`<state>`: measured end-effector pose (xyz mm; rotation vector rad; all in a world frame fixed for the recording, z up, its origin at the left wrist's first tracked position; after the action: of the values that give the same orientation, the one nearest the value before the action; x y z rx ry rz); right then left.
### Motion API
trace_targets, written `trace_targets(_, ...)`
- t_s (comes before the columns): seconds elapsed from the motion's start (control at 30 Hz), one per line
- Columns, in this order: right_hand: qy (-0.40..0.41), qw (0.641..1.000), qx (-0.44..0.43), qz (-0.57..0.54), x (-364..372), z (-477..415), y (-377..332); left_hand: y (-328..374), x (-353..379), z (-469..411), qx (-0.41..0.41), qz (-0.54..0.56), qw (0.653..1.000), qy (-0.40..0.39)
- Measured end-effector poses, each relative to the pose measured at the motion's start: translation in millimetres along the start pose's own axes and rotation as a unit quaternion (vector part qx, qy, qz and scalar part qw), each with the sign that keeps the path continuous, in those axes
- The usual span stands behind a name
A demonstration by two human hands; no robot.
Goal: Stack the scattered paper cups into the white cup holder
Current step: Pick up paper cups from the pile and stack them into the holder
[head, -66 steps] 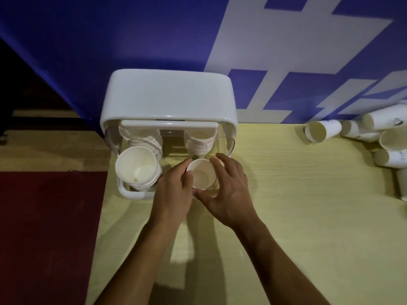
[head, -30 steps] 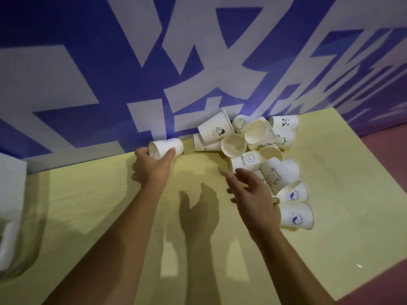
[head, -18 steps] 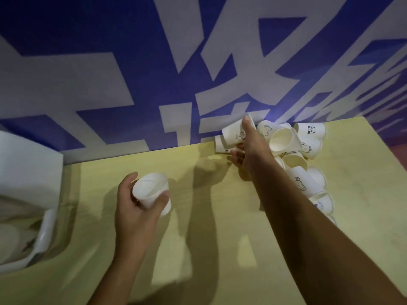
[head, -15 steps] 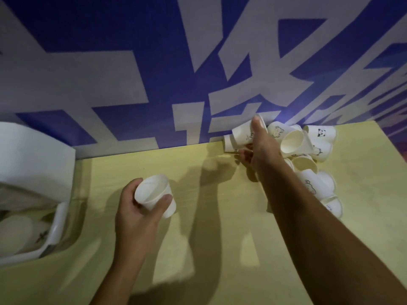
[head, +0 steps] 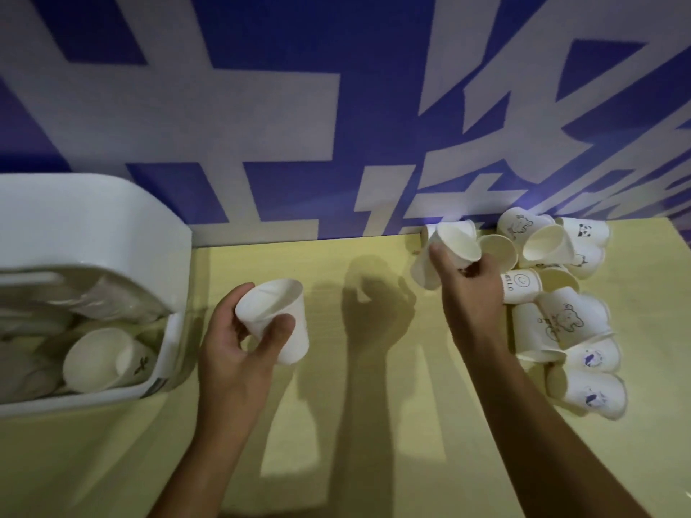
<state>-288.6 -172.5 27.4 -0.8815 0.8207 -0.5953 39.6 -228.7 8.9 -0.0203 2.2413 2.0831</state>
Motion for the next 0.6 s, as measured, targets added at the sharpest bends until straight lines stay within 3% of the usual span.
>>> trace_targets(0.1, -0.007, 0.994, -0.08, 0.07, 11, 55, 4, 13, -32, 3, 0.02, 0.014, 1.0, -0.002)
trace_targets(0.23, -0.054, 0.986, -0.131, 0.085, 44, 139, 5, 25, -90, 14, 0.044, 0.025, 0.999, -0.004)
trace_targets(0.6, -0.167, 0.964, -0.173, 0.111, 155, 286, 27, 36, -230, 13, 0.093, -0.037, 0.995, -0.013)
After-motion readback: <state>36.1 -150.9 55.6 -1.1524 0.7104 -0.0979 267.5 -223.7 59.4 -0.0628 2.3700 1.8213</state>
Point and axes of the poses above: each hand's wrist, its own z-axis away from the middle knuckle, its own x-axis out of the palm, y = z × x, the point moved 7 cm from there along -z, towards the middle knuckle, and after that the axes turned 11 degrees about x, right-handed, at the moved point
